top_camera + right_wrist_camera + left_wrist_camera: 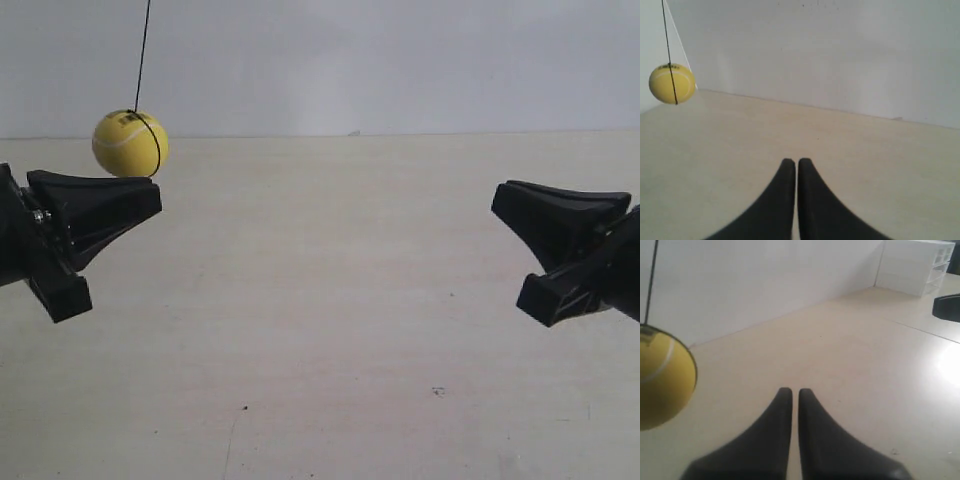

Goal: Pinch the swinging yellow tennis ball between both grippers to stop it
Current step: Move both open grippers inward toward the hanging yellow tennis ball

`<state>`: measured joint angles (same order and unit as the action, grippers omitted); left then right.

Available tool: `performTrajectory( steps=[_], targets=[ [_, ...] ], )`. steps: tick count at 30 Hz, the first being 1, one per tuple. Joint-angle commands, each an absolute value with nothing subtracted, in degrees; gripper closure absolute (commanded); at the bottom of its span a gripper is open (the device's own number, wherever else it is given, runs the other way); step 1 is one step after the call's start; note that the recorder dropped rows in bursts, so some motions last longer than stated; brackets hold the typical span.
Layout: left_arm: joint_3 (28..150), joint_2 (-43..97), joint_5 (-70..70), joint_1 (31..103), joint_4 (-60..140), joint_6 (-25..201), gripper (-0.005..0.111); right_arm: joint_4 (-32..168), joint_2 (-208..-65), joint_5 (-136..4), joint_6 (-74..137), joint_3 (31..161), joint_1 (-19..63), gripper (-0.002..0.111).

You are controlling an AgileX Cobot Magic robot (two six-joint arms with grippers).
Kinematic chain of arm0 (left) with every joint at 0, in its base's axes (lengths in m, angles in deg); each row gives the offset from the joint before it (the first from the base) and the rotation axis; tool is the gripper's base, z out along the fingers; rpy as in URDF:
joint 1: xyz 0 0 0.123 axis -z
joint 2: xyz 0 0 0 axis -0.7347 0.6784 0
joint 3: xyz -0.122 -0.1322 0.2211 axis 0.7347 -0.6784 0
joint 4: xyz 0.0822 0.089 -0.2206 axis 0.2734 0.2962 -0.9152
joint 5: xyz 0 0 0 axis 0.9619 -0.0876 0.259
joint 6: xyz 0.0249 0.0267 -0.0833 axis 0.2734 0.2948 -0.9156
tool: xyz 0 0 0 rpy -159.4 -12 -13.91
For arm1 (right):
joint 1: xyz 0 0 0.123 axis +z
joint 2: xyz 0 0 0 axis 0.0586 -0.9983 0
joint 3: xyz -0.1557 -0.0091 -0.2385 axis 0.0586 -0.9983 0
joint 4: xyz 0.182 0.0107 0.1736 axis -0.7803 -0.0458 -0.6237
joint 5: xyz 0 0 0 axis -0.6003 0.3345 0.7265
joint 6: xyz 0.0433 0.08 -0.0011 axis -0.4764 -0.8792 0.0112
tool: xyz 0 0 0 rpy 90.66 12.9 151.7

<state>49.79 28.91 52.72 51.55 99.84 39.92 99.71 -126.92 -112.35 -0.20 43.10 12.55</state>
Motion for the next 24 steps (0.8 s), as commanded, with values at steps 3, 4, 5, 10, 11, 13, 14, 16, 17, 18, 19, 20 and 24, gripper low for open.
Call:
performTrajectory(
  steps=[3,4,5,10,11,13,14,16,17,18,19,20,24],
  targets=[
    [50.2,30.49,49.58,52.48,89.82,50.23,0.102,100.82,-132.13,-117.3,3.34,43.78,12.61,0.108],
    [50.2,30.79,49.58,52.48,88.43,51.59,0.102,100.82,-132.45,-117.69,3.51,43.78,12.61,0.108],
    [50.2,31.07,49.58,52.48,87.44,52.67,0.102,100.95,-132.62,-118.13,3.65,43.78,12.61,0.108],
    [50.2,36.41,55.95,53.59,85.81,53.62,0.102,101.05,-132.62,-119.54,3.77,43.78,12.61,0.108],
    [50.32,37.79,57.37,54.44,85.82,53.78,0.102,101.05,-132.62,-120.24,3.77,43.78,12.61,0.108],
    [51.28,40.27,57.49,56.4,86.37,54.86,0.102,101.05,-132.62,-121.27,3.77,43.78,12.61,0.108],
    [51.7,41.13,57.21,57.17,86.37,55.59,0.102,101.05,-132.62,-121.38,3.77,43.78,12.61,0.108],
    [52.86,43.08,57.08,58.67,85.83,56.67,0.102,101.05,-132.62,-121.37,4.11,43.78,12.61,0.108],
    [54.36,44.64,57.22,59.75,85.4,57.12,0.102,101.05,-132.62,-121.37,4.11,43.78,12.61,0.108],
    [55.25,45.3,57.22,60.18,85.24,57.12,0.102,101.05,-132.62,-121.61,4.11,43.78,12.61,0.108],
    [56.87,46.3,57.01,60.71,85.13,57.12,0.102,101.05,-132.62,-121.75,4.11,44.07,12.61,0.108],
    [57.6,46.81,57.01,60.71,85.13,57.12,0.102,101.58,-132.62,-121.39,4.11,44.41,12.61,0.108],
    [59.11,49.61,56.98,60.71,83.91,57.12,0.102,104.3,-132.62,-120.79,2.08,45.75,12.61,0.108]
  ],
)
